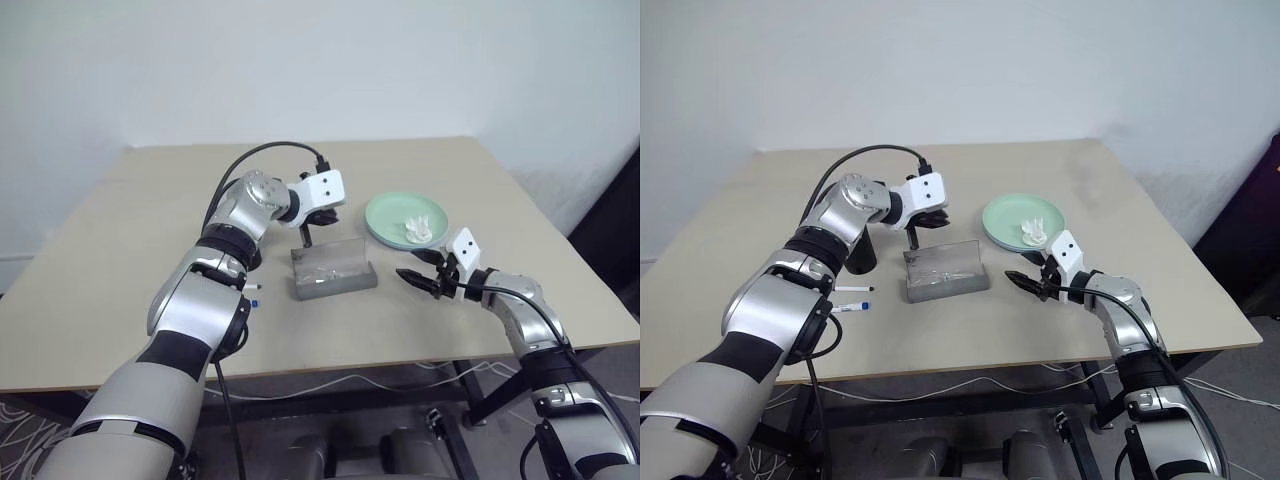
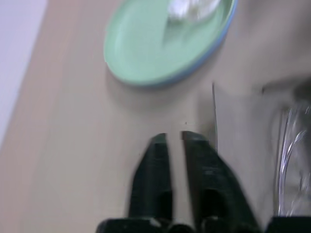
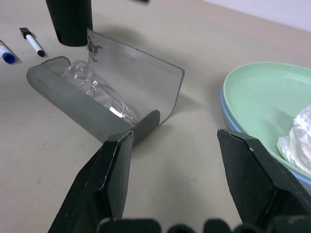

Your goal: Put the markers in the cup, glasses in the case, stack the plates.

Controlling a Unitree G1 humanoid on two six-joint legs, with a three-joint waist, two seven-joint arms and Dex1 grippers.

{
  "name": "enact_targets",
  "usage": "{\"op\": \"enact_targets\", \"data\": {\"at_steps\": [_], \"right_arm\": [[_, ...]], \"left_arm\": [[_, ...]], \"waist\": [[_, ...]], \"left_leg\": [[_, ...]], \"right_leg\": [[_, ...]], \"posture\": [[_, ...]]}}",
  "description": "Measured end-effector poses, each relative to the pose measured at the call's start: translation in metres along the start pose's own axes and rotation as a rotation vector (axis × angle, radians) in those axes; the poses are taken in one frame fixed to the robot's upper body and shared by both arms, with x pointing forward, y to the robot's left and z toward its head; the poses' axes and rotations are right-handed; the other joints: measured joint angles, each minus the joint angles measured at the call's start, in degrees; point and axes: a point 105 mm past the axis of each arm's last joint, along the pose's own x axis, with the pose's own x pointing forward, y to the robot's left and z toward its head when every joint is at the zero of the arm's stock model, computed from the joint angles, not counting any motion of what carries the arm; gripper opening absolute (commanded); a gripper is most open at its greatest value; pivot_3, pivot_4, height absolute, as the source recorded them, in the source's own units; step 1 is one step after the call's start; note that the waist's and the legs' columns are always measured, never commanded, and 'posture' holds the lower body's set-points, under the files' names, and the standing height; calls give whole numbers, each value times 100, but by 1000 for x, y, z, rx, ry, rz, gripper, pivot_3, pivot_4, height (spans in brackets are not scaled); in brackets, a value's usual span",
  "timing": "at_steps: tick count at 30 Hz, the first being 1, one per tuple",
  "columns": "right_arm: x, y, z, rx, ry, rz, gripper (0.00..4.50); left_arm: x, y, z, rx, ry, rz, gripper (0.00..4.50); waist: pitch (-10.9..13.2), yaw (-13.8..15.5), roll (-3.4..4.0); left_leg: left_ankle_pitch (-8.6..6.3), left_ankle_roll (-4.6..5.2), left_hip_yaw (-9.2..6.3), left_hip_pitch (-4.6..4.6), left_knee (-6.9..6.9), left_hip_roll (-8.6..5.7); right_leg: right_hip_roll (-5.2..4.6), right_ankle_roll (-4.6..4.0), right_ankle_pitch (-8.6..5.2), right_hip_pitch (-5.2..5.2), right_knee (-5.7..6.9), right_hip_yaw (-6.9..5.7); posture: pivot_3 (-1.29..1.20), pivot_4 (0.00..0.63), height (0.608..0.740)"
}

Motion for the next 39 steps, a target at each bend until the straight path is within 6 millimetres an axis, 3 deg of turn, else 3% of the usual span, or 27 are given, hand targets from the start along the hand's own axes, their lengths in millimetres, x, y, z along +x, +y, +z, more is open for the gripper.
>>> {"op": "enact_targets", "data": {"at_steps": [10, 18, 26, 31, 36, 39], "right_arm": [[0, 2, 5, -14, -12, 17, 3021], [1, 3, 5, -12, -12, 20, 3021], [2, 4, 5, -10, -15, 25, 3021], [5, 7, 7, -11, -20, 37, 3021], [7, 8, 9, -18, -22, 52, 3021], [9, 10, 9, -16, -23, 63, 3021]], "left_arm": [[11, -19, -47, 126, 230, -8, 14], [9, -40, -34, -39, 100, -204, 14], [-11, -57, -34, -25, 20, -407, 14], [-15, -62, -36, 29, 21, -417, 14], [-18, -62, -34, -27, -21, -401, 14], [-33, -57, -29, -27, -72, -413, 14]], "waist": [[1, 3, -2], [0, 0, -2], [-1, -3, 0], [-3, -2, 2], [-3, -2, 3], [-3, -8, 2]], "left_leg": [[0, 0, -1, -5, 2, -5], [0, 1, 0, -7, 0, -5], [-1, 0, 1, -5, -1, 0], [-1, 0, 2, 0, 1, 0], [0, 0, -1, -2, 0, 0], [-1, 0, 2, -9, -4, 2]], "right_leg": [[-4, 4, 2, -1, -4, 1], [-5, 4, 2, -3, -5, 0], [-4, 3, 2, -5, -3, 2], [-5, 1, 4, -1, -3, 4], [-3, 1, 4, -6, -1, 3], [-2, -2, 5, -16, -2, 5]], "posture": [[0, 0, 740], [0, 0, 740], [0, 0, 740], [0, 0, 740], [0, 0, 740], [0, 0, 740]]}}
